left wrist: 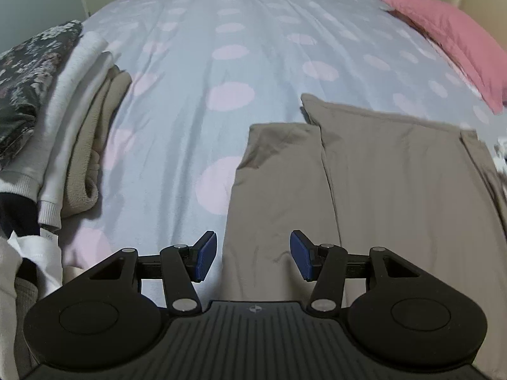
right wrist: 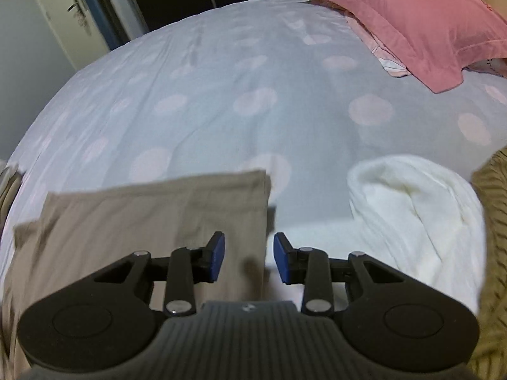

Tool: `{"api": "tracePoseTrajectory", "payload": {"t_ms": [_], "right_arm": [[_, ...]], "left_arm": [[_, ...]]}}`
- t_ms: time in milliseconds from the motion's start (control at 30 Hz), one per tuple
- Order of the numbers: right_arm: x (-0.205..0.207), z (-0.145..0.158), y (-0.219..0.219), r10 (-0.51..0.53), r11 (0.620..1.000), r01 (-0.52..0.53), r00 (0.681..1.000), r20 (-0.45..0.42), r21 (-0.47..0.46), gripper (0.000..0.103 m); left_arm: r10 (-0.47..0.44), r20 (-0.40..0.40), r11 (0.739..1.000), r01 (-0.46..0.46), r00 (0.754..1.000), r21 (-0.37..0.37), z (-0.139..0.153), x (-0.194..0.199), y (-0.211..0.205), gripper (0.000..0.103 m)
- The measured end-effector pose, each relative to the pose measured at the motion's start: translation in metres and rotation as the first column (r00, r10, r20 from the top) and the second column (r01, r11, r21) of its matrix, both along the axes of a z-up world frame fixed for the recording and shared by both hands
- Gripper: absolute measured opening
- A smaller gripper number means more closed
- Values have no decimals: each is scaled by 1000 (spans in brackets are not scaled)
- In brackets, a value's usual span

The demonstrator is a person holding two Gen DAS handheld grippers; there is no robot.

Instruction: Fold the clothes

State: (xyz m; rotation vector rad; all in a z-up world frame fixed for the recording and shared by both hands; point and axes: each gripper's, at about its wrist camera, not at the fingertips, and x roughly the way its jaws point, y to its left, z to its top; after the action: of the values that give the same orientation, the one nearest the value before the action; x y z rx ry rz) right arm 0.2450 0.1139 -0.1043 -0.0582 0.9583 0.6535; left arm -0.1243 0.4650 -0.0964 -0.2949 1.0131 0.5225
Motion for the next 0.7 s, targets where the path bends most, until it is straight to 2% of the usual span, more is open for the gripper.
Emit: {"api": "tracePoseTrajectory", "payload": {"t_ms": [133,200,267,300,500,700], "right_arm": [[23,-17,12,-52,999,52,998,-20,13,38],[29,-24,14,-68,997,69,997,-36,27,33],[31,-27,15,-60,997,62,997,-50,37,5],[30,-25,15,-51,997,53,998,-49,48,3],[16,5,1,-54,996,51,998,34,72,1],[-11,52,-46,-104,993,96,986,129,69,1]], "left_arm": [[-1,-37,1000,2,999,18,-8,-4,4,49],[13,-50,1000,-12,999,15,-12,-5,8,49],[25,-54,1000,-24,998,12,-13,-6,11,49],[28,-54,1000,-28,998,12,-13,-6,12,49],[28,-21,1000,-28,999,13,-6,-4,11,49],[-10,0,999,10,1000,48,3,0,0,49]]}}
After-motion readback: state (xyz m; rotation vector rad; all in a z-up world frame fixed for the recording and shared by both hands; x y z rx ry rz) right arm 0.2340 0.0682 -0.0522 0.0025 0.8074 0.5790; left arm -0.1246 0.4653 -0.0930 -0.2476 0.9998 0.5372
